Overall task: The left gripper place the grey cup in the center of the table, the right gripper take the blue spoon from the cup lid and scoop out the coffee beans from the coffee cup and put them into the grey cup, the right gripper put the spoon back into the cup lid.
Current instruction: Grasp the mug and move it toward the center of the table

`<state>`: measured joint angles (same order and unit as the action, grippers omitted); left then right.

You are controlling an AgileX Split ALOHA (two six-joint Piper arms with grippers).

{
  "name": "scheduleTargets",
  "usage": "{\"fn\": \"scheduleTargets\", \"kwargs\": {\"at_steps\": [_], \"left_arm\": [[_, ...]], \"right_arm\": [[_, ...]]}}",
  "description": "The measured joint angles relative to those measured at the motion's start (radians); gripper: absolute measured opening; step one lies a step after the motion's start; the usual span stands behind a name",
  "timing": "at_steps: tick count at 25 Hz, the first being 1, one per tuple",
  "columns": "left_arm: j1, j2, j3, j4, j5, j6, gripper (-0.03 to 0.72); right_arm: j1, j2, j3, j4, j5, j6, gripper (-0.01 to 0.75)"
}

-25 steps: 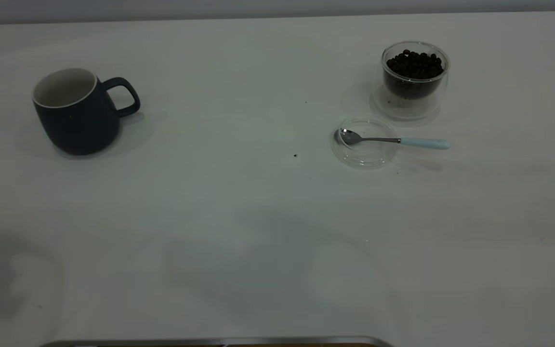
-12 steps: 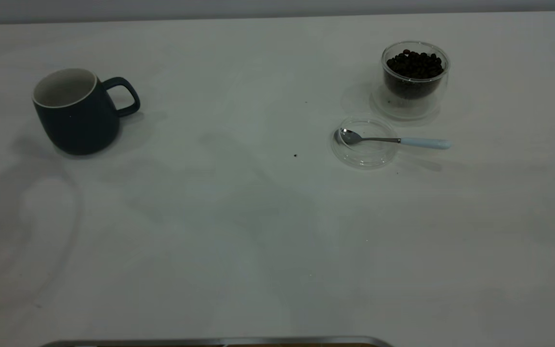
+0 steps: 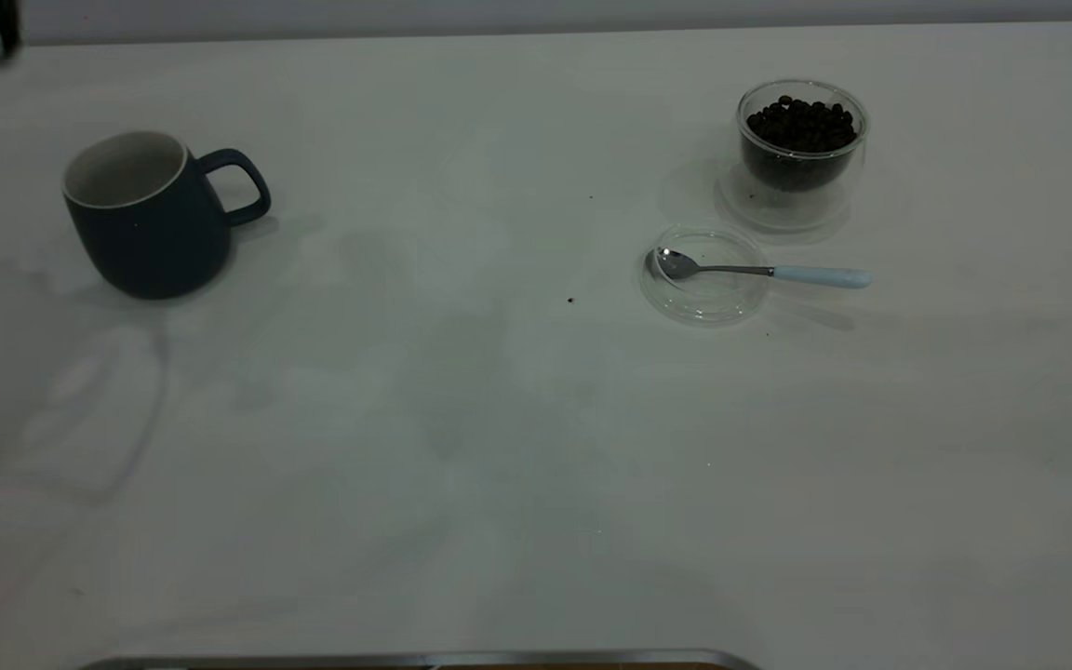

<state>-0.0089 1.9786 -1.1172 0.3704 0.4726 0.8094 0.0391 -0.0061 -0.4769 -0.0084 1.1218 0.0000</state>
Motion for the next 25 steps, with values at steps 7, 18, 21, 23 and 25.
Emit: {"fn": "scheduleTargets", "kwargs": {"at_steps": [7, 18, 21, 23, 25], "left_arm": [[0.000, 0.146, -0.001, 0.167, -0.161, 0.004, 0.592], [-0.010, 0.225, -0.062, 0.196, -0.308, 0.007, 0.592], [-0.041, 0.237, -0.065, 0.196, -0.319, 0.007, 0.592], [-0.064, 0.245, -0.064, 0.199, -0.328, 0.006, 0.592], [-0.098, 0.249, -0.065, 0.194, -0.349, 0.004, 0.592]], "right_arm": [[0.000, 0.000, 0.000, 0.000, 0.000, 0.000, 0.522], [0.000, 0.000, 0.000, 0.000, 0.000, 0.000, 0.522], [0.000, 0.000, 0.000, 0.000, 0.000, 0.000, 0.522], [0.000, 0.000, 0.000, 0.000, 0.000, 0.000, 0.522], [0.000, 0.000, 0.000, 0.000, 0.000, 0.000, 0.522]]}}
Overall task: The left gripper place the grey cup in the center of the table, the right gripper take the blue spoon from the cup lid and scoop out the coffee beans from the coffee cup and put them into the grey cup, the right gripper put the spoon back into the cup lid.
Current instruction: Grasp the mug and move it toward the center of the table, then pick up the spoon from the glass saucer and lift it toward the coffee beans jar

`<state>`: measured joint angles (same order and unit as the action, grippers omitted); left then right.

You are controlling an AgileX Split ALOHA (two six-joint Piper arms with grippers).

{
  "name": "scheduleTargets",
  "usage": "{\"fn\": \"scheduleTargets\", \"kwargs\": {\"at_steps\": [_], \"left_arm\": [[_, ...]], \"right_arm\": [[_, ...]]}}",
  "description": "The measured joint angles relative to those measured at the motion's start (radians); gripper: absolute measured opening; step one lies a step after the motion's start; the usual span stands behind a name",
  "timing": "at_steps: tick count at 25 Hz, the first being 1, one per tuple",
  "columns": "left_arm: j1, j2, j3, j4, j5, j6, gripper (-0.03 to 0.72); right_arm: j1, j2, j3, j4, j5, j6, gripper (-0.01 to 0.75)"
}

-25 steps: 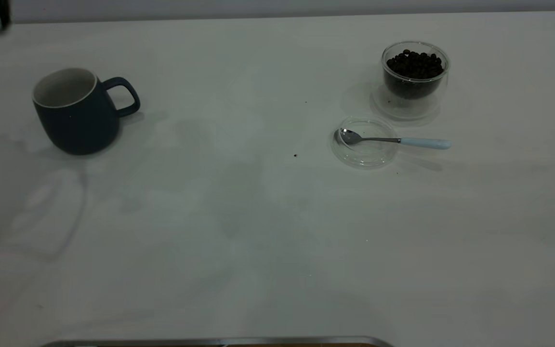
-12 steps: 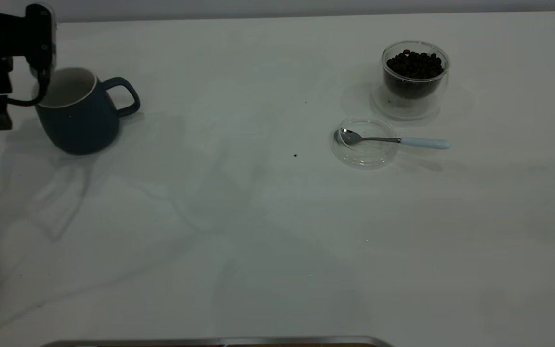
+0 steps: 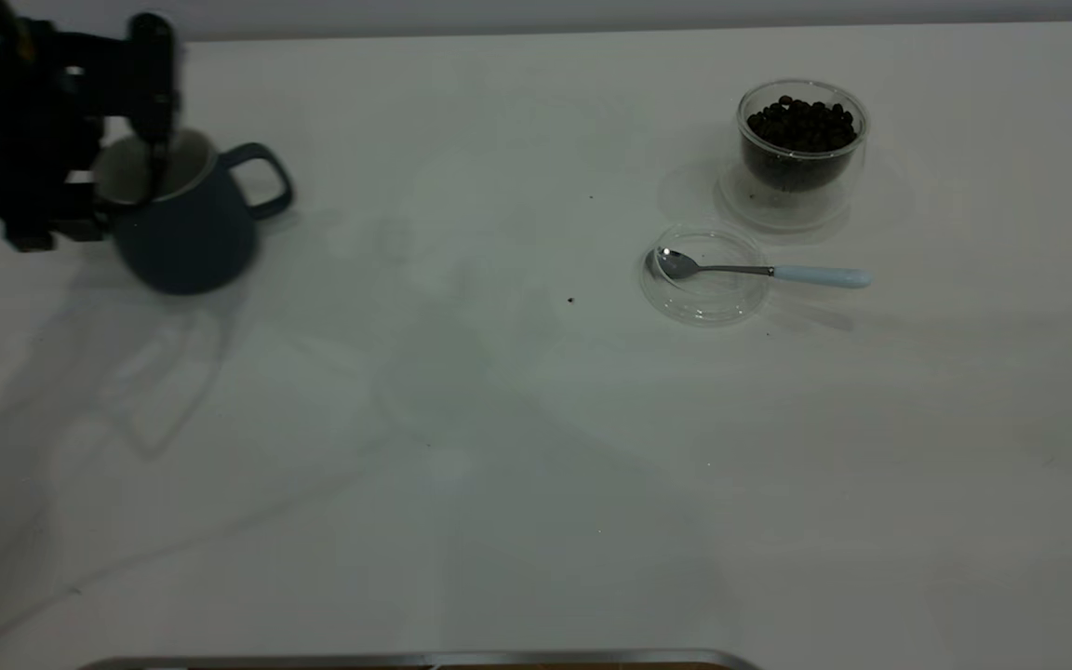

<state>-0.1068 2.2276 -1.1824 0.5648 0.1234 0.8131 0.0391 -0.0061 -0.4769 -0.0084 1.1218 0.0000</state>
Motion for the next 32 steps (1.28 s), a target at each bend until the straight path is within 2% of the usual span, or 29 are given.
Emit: {"fn": "scheduleTargets", "kwargs": {"at_steps": [15, 21, 24, 27, 32], "left_arm": [[-0.300, 0.006, -0.010, -0.003, -0.159, -0.160, 0.592], [-0.360, -0.011, -0.058, -0.003, -0.151, -0.338, 0.592], [-0.361, -0.075, -0.062, -0.006, -0.075, -0.444, 0.592], [-0.361, -0.181, -0.062, -0.006, 0.052, -0.520, 0.592], [-0.361, -0.380, -0.062, -0.011, 0.349, -0.652, 0.592]], "right_arm": [[0.000, 0.000, 0.000, 0.000, 0.000, 0.000, 0.508], [0.000, 0.000, 0.000, 0.000, 0.000, 0.000, 0.507], [0.000, 0.000, 0.000, 0.000, 0.000, 0.000, 0.507], [0.000, 0.000, 0.000, 0.000, 0.000, 0.000, 0.507], [0.000, 0.000, 0.000, 0.000, 0.000, 0.000, 0.507]]}}
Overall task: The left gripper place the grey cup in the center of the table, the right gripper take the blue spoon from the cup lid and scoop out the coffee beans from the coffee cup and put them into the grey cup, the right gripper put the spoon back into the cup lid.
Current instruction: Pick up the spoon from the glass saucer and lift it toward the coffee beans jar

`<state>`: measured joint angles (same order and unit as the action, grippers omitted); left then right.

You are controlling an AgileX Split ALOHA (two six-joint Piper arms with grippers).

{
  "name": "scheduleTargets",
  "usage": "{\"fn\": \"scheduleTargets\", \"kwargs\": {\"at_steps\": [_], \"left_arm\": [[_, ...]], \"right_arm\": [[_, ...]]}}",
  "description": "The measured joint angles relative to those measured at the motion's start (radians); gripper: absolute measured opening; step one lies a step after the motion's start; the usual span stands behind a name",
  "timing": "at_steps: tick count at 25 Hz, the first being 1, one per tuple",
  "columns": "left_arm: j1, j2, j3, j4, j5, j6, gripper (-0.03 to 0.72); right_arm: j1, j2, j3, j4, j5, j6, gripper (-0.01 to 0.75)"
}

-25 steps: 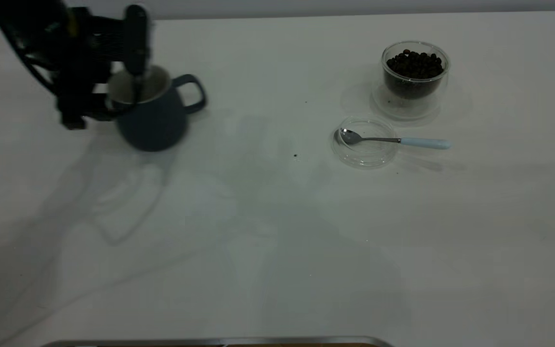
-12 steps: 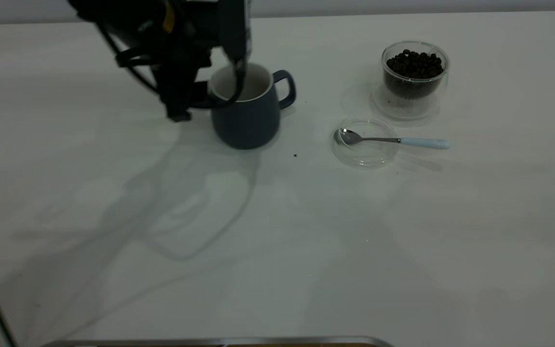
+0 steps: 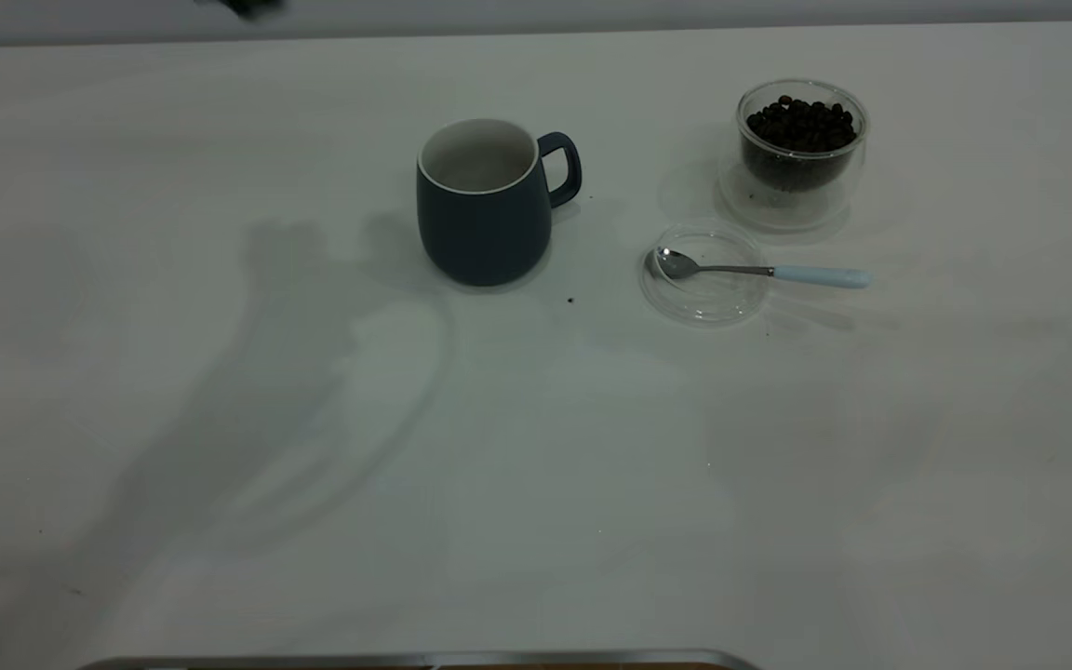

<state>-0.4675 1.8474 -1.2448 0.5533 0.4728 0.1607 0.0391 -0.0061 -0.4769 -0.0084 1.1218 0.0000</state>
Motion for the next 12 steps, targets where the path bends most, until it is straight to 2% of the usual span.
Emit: {"fn": "scheduleTargets", "kwargs": {"at_steps": [5, 12], "left_arm": [[0.000, -0.230, 0.000, -0.016, 0.284, -0.161, 0.592], [0.000, -0.564, 0.000, -0.156, 0.548, -0.217, 0.592]], "right_arm": [[0.000, 0.000, 0.000, 0.000, 0.000, 0.000, 0.507], [0.000, 0.000, 0.000, 0.000, 0.000, 0.000, 0.507]]}}
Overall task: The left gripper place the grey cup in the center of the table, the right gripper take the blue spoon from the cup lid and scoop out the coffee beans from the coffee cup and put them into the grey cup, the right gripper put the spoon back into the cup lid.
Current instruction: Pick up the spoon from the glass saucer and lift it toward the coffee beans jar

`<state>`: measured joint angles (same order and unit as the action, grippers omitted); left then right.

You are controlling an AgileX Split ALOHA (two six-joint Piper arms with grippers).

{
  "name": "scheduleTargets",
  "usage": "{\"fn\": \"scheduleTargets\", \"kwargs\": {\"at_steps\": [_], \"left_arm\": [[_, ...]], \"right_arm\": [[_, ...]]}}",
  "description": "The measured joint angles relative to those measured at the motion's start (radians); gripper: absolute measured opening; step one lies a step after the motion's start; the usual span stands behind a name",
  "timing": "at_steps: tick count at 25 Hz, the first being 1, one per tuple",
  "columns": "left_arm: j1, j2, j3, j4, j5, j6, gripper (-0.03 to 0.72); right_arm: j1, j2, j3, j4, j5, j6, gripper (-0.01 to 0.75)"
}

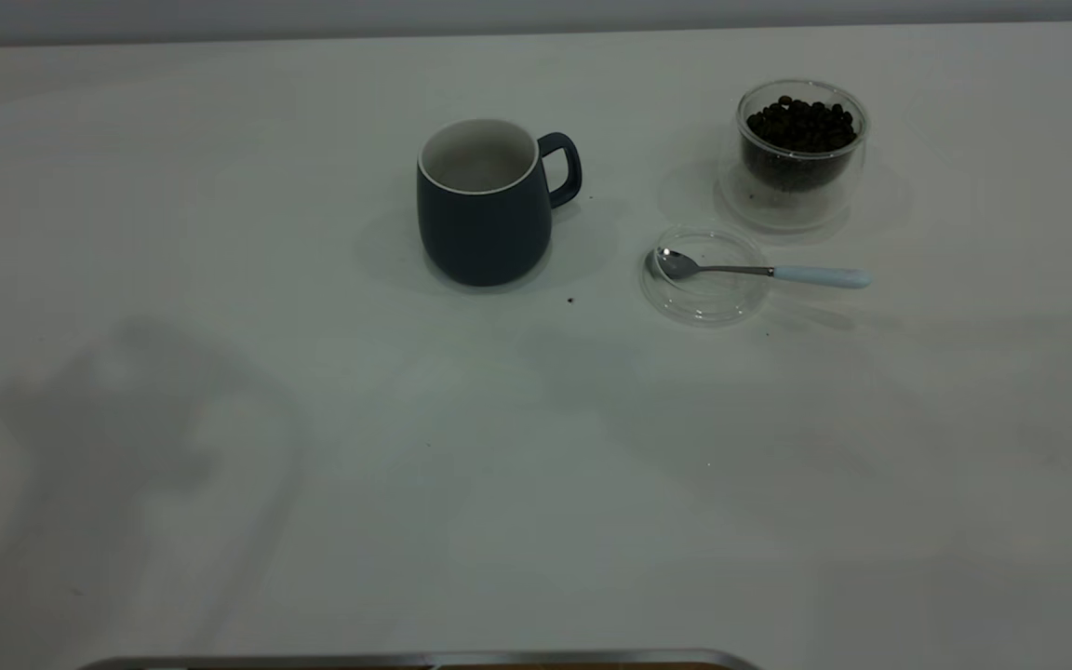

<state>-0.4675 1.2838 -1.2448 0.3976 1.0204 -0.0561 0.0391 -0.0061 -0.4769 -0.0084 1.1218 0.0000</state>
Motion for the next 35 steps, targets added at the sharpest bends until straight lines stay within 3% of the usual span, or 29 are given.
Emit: {"fn": "scheduleTargets", "kwargs": {"at_steps": [4, 10, 20, 27, 35], "left_arm": [[0.000, -0.165, 0.000, -0.086, 0.146, -0.002, 0.592], [0.000, -0.406, 0.054, -0.217, 0.146, 0.016, 0.592], [0.000, -0.890, 0.443, -0.486, 0.146, 0.123, 0.592], [0.000, -1.155, 0.652, -0.503, 0.141, 0.133, 0.592], [0.000, -1.246, 0.754, -0.494, 0.126, 0.142, 0.592]], "right_arm": [[0.000, 0.000, 0.000, 0.000, 0.000, 0.000, 0.507], [0.000, 0.000, 0.000, 0.000, 0.000, 0.000, 0.507], [0.000, 0.000, 0.000, 0.000, 0.000, 0.000, 0.489], [0.000, 0.000, 0.000, 0.000, 0.000, 0.000, 0.486], [0.000, 0.000, 0.000, 0.000, 0.000, 0.000, 0.485]]}}
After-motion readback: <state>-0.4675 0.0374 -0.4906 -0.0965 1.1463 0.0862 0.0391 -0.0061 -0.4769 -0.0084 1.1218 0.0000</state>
